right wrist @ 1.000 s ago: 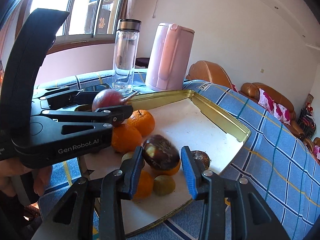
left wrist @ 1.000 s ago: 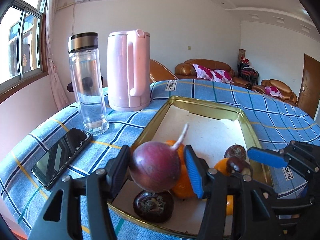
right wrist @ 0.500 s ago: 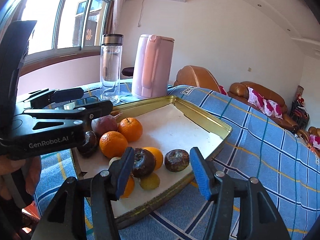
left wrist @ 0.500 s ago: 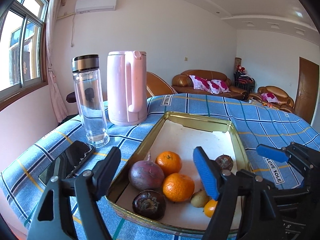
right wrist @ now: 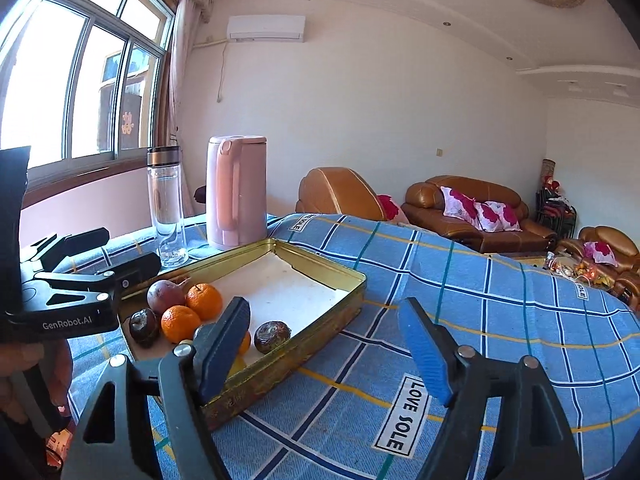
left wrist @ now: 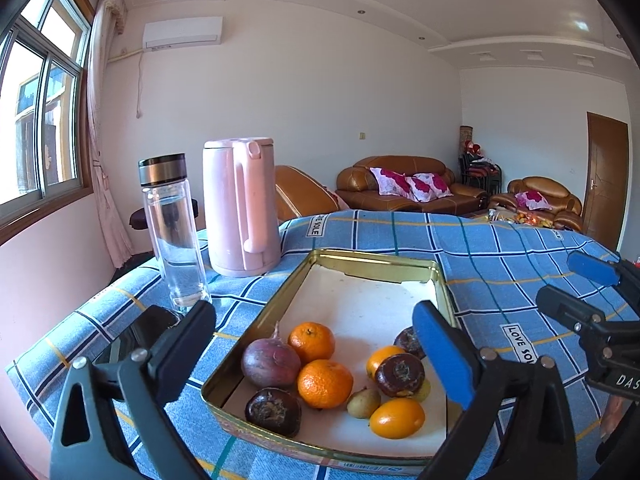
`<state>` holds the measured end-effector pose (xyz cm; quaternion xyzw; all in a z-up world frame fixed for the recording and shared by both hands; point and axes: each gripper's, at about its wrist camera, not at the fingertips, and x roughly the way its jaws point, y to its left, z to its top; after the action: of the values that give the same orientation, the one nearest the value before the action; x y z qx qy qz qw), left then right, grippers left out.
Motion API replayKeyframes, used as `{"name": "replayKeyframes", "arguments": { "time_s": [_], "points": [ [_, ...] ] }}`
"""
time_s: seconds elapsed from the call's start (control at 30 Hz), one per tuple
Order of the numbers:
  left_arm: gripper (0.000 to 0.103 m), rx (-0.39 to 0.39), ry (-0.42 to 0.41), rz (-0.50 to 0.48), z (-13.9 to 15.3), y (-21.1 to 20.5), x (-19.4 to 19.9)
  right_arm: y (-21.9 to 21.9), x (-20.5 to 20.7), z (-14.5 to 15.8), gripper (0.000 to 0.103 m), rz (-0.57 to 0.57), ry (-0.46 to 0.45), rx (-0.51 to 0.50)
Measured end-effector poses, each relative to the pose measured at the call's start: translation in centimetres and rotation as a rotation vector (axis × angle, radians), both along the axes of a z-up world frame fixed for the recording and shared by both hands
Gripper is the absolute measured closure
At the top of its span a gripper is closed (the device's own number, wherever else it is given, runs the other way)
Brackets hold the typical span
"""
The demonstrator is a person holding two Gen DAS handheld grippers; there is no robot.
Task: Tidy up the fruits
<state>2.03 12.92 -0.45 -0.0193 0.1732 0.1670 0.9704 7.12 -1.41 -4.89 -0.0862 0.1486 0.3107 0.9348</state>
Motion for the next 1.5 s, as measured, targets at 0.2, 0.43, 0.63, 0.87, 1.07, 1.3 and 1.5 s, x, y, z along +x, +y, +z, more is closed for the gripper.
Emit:
{"name": "replayKeyframes", "arguments": {
  "time_s": [0.2,0.43,0.63,0.87,1.07,1.3,1.5],
  "points": [
    [0.002,0.019,0.001,-0.013,0.3,-1.0,0.1,-1.2,-0.8,0.6,0.024,-0.012,-0.028,0.018],
    [0.0,0.042,-0.005,-0.021,0.6,-2.0,-0.3,-2.0,-1.2,0.9,0.023,-0.024,-0.036,0.031],
    [0.0,0.054,-0.005,-0.026,0.7,-2.5,-0.5,-2.7,-1.9,1.4,0.023,-0.027,-0.055,0.044],
    [0.0,0.066,-0.008,-0.034,0.8,-3.1,-0.7,-3.2,-2.5,1.4,0.023,-0.035,-0.069,0.047],
    [0.0,0.074,-0.004,-0.032,0.8,-3.6,-0.7,-3.9,-2.7,1.7,0.023,-0.048,-0.082,0.054],
    [0.0,0.082,-0.001,-0.06,1.1,-4.4,-0.7,-4.8,-3.0,2.1,0.022,-0.072,-0.098,0.06],
    [0.0,0.08,-0.009,-0.089,1.5,-5.2,-0.7,-5.9,-3.1,2.2,0.017,-0.094,-0.113,0.07]
  ]
}}
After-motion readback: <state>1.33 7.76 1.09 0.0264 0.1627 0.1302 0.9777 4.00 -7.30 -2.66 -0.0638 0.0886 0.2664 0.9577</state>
